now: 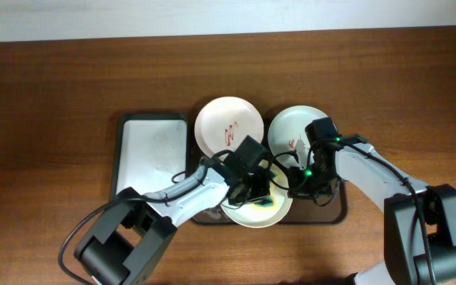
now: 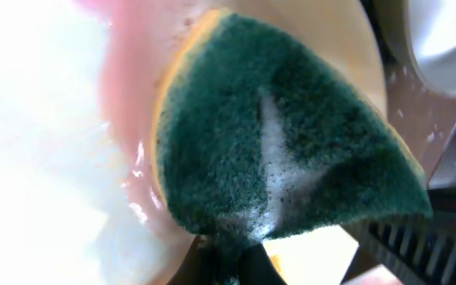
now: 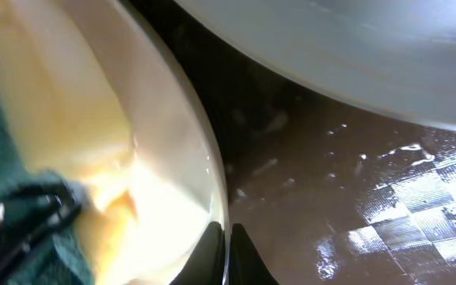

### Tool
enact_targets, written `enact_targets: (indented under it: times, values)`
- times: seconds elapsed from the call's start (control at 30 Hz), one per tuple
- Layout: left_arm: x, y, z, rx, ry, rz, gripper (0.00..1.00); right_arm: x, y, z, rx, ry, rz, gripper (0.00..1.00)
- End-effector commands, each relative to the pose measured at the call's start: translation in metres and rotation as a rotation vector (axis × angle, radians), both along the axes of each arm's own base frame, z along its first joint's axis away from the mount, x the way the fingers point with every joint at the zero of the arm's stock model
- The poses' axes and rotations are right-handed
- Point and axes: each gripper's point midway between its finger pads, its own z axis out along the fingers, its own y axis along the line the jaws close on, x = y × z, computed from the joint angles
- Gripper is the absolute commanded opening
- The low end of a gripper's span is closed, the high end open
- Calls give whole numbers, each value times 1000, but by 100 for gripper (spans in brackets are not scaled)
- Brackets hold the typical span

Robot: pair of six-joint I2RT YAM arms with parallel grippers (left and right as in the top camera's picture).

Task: Clean dirty plates on tray and stack at the side
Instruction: 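Scrub the cream plate with the sponge while right gripper holds it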

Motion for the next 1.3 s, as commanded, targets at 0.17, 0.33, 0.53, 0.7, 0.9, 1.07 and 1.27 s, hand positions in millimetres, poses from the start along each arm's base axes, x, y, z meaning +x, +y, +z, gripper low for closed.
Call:
enact_targets:
  times: [0.17, 0.33, 0.53, 0.7, 0.9, 1.07, 1.27]
  values:
    - [2, 74, -48, 262, 58, 137, 0, -9, -18, -5, -110, 39, 4, 4]
    - [0, 87, -47, 298, 77, 151, 0, -10, -20, -5, -122, 46, 6, 4]
    - [12, 84, -5, 239, -54, 36, 0, -10, -20, -5, -122, 44, 6, 4]
    - [16, 91, 44, 198, -177, -44, 0, -6, -19, -1, -116, 18, 4, 4]
    - [23, 127, 69, 223, -233, -87, 0, 5, -21, 25, -118, -95, -2, 4]
    - [43, 174, 76, 256, -252, -28, 0, 14, -30, 53, -156, -224, -15, 4]
    - [60, 225, 76, 300, -250, 81, 0, 19, -44, 86, -214, -363, -39, 4]
